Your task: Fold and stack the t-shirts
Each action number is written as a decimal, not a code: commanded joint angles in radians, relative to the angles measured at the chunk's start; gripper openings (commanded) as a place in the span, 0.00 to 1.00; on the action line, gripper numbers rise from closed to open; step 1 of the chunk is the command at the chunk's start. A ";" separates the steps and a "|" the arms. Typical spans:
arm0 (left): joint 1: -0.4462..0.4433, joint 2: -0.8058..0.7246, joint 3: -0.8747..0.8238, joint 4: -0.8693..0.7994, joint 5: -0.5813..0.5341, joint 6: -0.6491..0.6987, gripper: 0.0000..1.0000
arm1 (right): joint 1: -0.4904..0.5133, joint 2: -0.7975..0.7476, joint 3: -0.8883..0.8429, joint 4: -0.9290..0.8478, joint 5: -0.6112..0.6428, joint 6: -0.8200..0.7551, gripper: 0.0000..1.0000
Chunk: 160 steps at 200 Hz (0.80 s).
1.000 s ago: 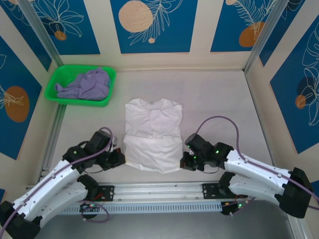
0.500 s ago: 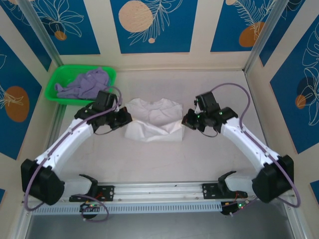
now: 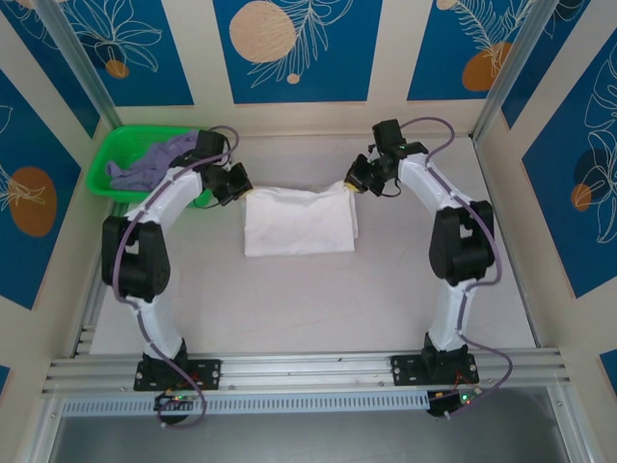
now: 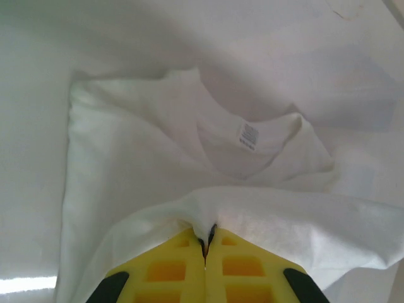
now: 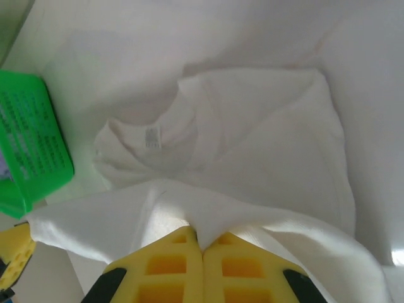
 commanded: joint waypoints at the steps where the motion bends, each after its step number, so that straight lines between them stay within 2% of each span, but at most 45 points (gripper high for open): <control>1: 0.037 0.123 0.144 -0.044 -0.001 0.018 0.00 | -0.034 0.158 0.156 -0.042 -0.129 0.036 0.00; 10: 0.044 0.158 0.174 -0.040 -0.029 0.013 0.00 | -0.043 0.238 0.276 -0.084 -0.150 0.045 0.04; 29: 0.055 0.204 0.224 -0.032 -0.071 -0.005 0.00 | -0.053 0.434 0.561 -0.193 -0.196 0.052 0.21; 44: 0.056 0.231 0.279 -0.066 -0.105 -0.005 0.00 | -0.056 0.548 0.766 -0.259 -0.224 0.075 0.29; 57: 0.057 0.232 0.291 -0.070 -0.159 -0.004 0.00 | -0.062 0.605 0.853 -0.255 -0.259 0.113 0.40; 63: 0.061 0.239 0.310 -0.094 -0.192 -0.007 0.12 | -0.064 0.618 0.874 -0.253 -0.266 0.123 0.48; 73: 0.064 0.256 0.336 -0.118 -0.230 -0.007 0.12 | -0.069 0.617 0.883 -0.259 -0.253 0.125 0.57; 80: 0.068 0.269 0.359 -0.139 -0.232 -0.009 0.15 | -0.072 0.607 0.876 -0.269 -0.243 0.117 0.61; 90: 0.069 0.275 0.371 -0.152 -0.224 -0.008 0.40 | -0.076 0.574 0.840 -0.275 -0.235 0.093 0.62; 107: 0.060 0.225 0.311 -0.124 -0.249 -0.016 0.54 | -0.066 0.451 0.682 -0.215 -0.218 0.062 0.61; 117: 0.054 0.176 0.248 -0.095 -0.279 -0.033 0.72 | -0.049 0.352 0.520 -0.131 -0.212 0.043 0.58; 142: 0.010 0.065 0.106 -0.003 -0.296 -0.037 0.73 | 0.012 0.146 0.183 0.087 -0.206 0.030 0.51; 160: -0.058 0.041 0.069 0.008 -0.287 -0.011 0.63 | 0.054 0.121 0.099 0.130 -0.214 0.026 0.39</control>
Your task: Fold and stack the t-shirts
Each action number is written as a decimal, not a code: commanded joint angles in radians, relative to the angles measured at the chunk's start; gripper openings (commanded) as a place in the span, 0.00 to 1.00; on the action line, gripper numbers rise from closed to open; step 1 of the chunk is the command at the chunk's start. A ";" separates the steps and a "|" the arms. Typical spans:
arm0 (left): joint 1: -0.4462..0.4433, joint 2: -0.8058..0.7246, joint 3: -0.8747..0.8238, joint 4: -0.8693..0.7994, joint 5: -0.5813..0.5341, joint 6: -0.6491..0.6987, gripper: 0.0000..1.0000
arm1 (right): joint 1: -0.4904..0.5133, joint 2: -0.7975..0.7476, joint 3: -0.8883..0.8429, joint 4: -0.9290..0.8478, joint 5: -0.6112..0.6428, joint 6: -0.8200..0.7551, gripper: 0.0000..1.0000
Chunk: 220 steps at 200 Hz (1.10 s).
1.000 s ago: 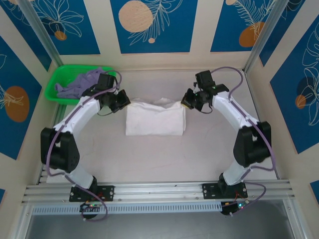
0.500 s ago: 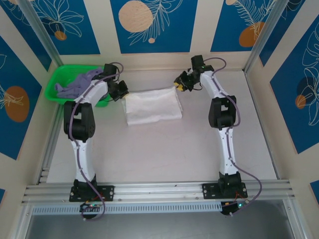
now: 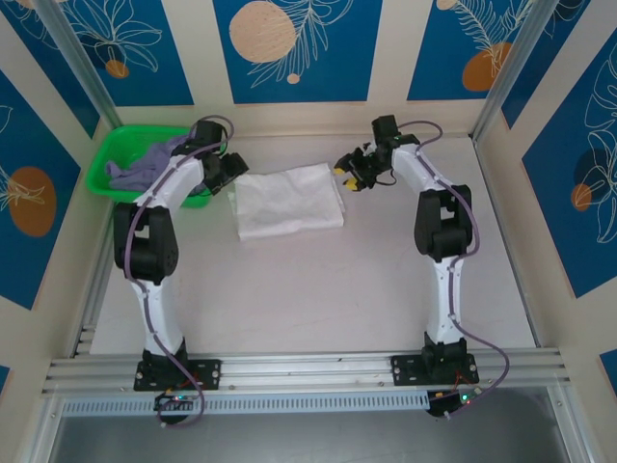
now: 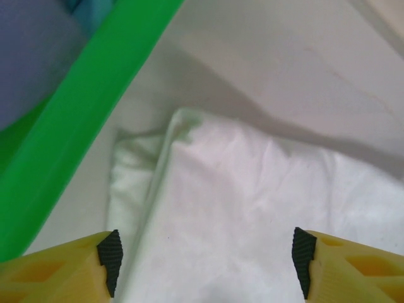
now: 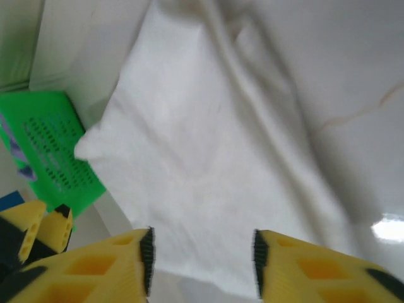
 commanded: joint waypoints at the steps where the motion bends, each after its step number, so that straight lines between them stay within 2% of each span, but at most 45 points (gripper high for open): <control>1: -0.078 -0.057 -0.051 0.032 -0.027 0.018 0.63 | 0.072 -0.082 -0.091 0.153 -0.025 -0.026 0.38; 16: -0.140 -0.046 -0.067 0.044 -0.009 0.039 0.52 | 0.101 -0.044 -0.095 0.160 -0.023 -0.029 0.28; 29: -0.184 -0.018 -0.072 0.035 -0.017 0.056 0.46 | 0.112 0.012 -0.082 0.152 -0.039 -0.018 0.22; 46: -0.222 0.015 -0.111 0.050 -0.027 0.065 0.46 | 0.127 0.059 -0.094 0.175 -0.041 -0.011 0.20; 78: -0.228 0.006 -0.272 0.131 -0.015 0.062 0.45 | 0.143 0.088 -0.184 0.201 -0.015 -0.005 0.16; 120: -0.249 -0.110 -0.537 0.243 0.035 0.062 0.43 | 0.172 -0.131 -0.626 0.439 0.045 0.094 0.16; 161: -0.299 -0.364 -0.885 0.378 0.097 0.019 0.44 | 0.237 -0.383 -1.046 0.632 0.130 0.165 0.18; 191: -0.317 -0.554 -1.079 0.387 0.119 -0.017 0.45 | 0.263 -0.506 -1.219 0.690 0.150 0.147 0.22; 220: -0.316 -0.764 -1.087 0.272 0.068 -0.018 0.51 | 0.307 -0.710 -1.302 0.661 0.213 0.122 0.33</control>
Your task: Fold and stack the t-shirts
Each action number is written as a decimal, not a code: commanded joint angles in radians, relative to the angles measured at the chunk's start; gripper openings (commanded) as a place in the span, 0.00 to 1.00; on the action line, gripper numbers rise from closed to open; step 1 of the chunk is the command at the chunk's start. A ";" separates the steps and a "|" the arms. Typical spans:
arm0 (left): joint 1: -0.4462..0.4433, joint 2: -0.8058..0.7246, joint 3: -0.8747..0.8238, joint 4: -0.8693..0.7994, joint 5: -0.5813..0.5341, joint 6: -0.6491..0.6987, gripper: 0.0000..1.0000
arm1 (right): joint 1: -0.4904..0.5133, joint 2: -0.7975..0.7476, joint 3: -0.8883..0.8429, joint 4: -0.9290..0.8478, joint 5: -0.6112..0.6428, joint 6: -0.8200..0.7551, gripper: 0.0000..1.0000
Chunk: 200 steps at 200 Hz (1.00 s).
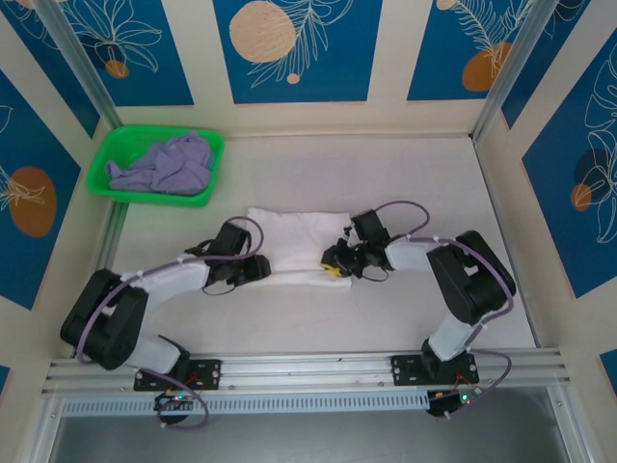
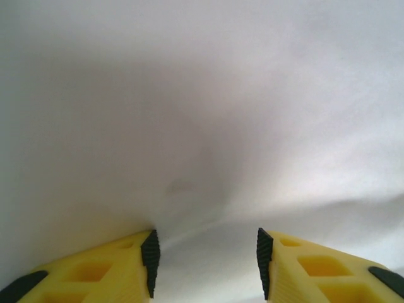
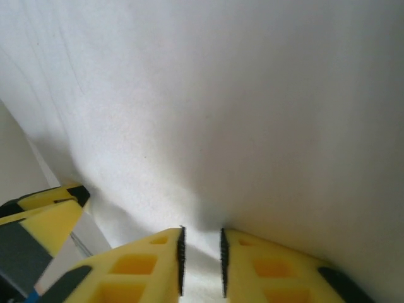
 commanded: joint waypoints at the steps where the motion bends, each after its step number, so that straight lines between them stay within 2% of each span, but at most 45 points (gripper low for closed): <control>1: 0.006 -0.132 -0.002 -0.137 -0.048 -0.018 0.52 | 0.024 -0.128 -0.078 -0.087 0.120 -0.019 0.33; 24: 0.018 -0.189 0.120 -0.226 -0.115 0.021 0.55 | 0.022 -0.263 -0.071 -0.135 0.148 -0.013 0.38; 42: 0.025 -0.127 0.235 -0.229 -0.103 0.047 0.50 | 0.005 -0.272 0.027 -0.225 0.175 -0.058 0.38; 79: 0.022 0.160 0.472 -0.150 -0.034 0.119 0.30 | -0.053 -0.075 0.274 -0.330 0.167 -0.125 0.24; 113: 0.031 0.433 0.697 -0.180 -0.033 0.201 0.23 | -0.103 0.138 0.487 -0.429 0.181 -0.192 0.16; 121: 0.032 0.475 0.733 -0.189 -0.069 0.222 0.24 | -0.124 0.183 0.513 -0.431 0.171 -0.198 0.15; 134: 0.049 0.532 0.770 -0.204 -0.134 0.242 0.24 | -0.159 0.255 0.552 -0.443 0.141 -0.205 0.14; 158: 0.106 0.613 0.779 -0.188 -0.121 0.234 0.25 | -0.221 0.347 0.583 -0.437 0.087 -0.219 0.13; 181: 0.165 0.628 0.733 -0.177 -0.179 0.199 0.26 | -0.264 0.380 0.588 -0.422 0.041 -0.225 0.14; 200: 0.196 0.631 0.706 -0.170 -0.170 0.179 0.27 | -0.289 0.379 0.576 -0.403 0.007 -0.226 0.16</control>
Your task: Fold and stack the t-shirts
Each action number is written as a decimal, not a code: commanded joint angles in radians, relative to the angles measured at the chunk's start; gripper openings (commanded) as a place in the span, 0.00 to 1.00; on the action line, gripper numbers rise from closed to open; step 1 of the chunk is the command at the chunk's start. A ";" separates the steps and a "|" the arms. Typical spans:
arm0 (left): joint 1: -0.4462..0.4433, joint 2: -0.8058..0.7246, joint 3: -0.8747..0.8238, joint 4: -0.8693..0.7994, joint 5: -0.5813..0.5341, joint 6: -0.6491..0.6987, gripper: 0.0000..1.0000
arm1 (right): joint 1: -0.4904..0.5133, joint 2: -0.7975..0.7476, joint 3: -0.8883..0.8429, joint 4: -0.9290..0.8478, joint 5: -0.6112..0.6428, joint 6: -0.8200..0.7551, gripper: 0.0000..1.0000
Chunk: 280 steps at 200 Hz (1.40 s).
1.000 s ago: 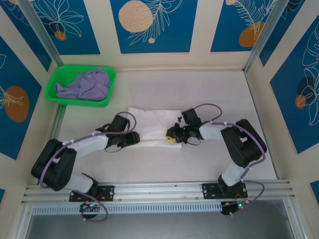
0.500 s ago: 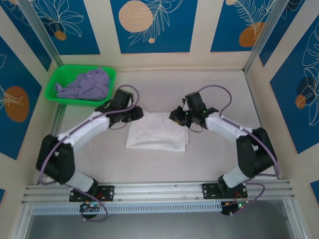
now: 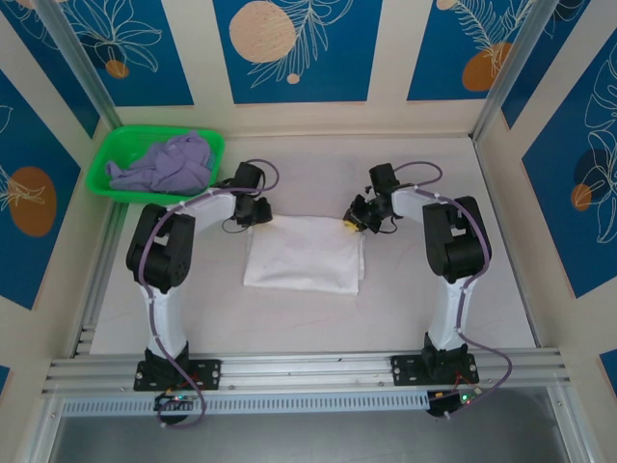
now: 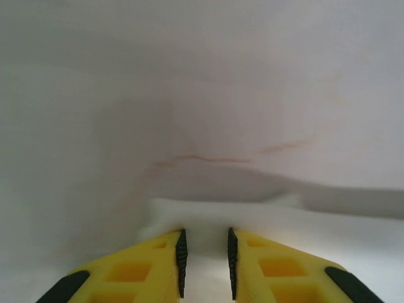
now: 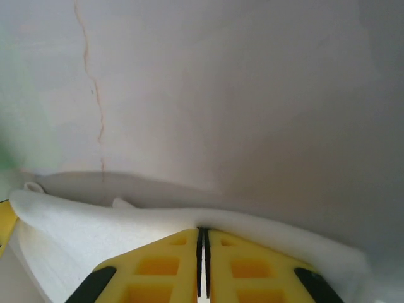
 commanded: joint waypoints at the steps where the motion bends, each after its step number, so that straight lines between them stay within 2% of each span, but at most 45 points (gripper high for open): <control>1: 0.045 0.006 -0.027 -0.008 -0.045 -0.020 0.27 | -0.028 0.015 0.003 -0.020 -0.057 -0.029 0.16; 21: 0.046 -0.025 -0.039 0.001 -0.030 -0.013 0.33 | -0.046 -0.043 -0.032 0.007 -0.082 -0.029 0.21; 35: 0.045 -0.068 -0.040 0.000 -0.005 -0.014 0.38 | -0.048 -0.144 -0.094 0.044 -0.072 -0.027 0.35; 50: 0.042 -0.135 -0.044 -0.013 0.012 -0.018 0.53 | -0.044 -0.282 -0.186 0.079 -0.031 -0.025 0.54; 68: 0.028 -0.250 -0.078 -0.014 0.020 -0.027 0.72 | -0.034 -0.413 -0.279 0.062 0.032 -0.061 0.71; 76: 0.015 -0.307 -0.103 -0.016 0.012 -0.032 0.84 | -0.028 -0.449 -0.308 0.043 0.048 -0.082 0.77; 82: 0.003 -0.352 -0.125 -0.015 0.003 -0.035 0.93 | -0.022 -0.460 -0.324 0.023 0.048 -0.101 0.89; 88: -0.012 -0.399 -0.149 -0.018 -0.008 -0.037 0.99 | -0.015 -0.464 -0.332 0.002 0.048 -0.119 0.91; 98: -0.039 -0.480 -0.189 -0.035 -0.035 -0.040 1.00 | 0.008 -0.455 -0.336 -0.054 0.068 -0.150 0.92; 120: -0.105 -0.677 -0.285 -0.094 -0.116 -0.042 1.00 | 0.070 -0.425 -0.348 -0.120 0.166 -0.180 0.90; 160: -0.148 -1.014 -0.356 -0.340 -0.188 -0.024 1.00 | 0.131 -0.281 -0.276 -0.173 0.245 -0.186 0.74; 184: -0.147 -1.176 -0.336 -0.483 -0.188 0.006 1.00 | 0.143 -0.195 -0.216 -0.188 0.265 -0.189 0.54; 198: -0.148 -1.241 -0.317 -0.538 -0.191 0.022 1.00 | 0.136 -0.163 -0.184 -0.186 0.281 -0.187 0.36; 215: -0.147 -1.278 -0.291 -0.581 -0.215 0.054 1.00 | 0.113 -0.132 -0.140 -0.169 0.284 -0.192 0.18; 239: -0.148 -1.268 -0.261 -0.612 -0.285 0.115 1.00 | 0.046 -0.068 -0.015 -0.207 0.301 -0.207 0.01; 261: -0.148 -1.241 -0.273 -0.583 -0.345 0.175 1.00 | -0.031 -0.012 0.129 -0.248 0.362 -0.234 0.00; 280: -0.147 -1.218 -0.333 -0.530 -0.387 0.202 1.00 | -0.116 0.059 0.266 -0.297 0.343 -0.227 0.00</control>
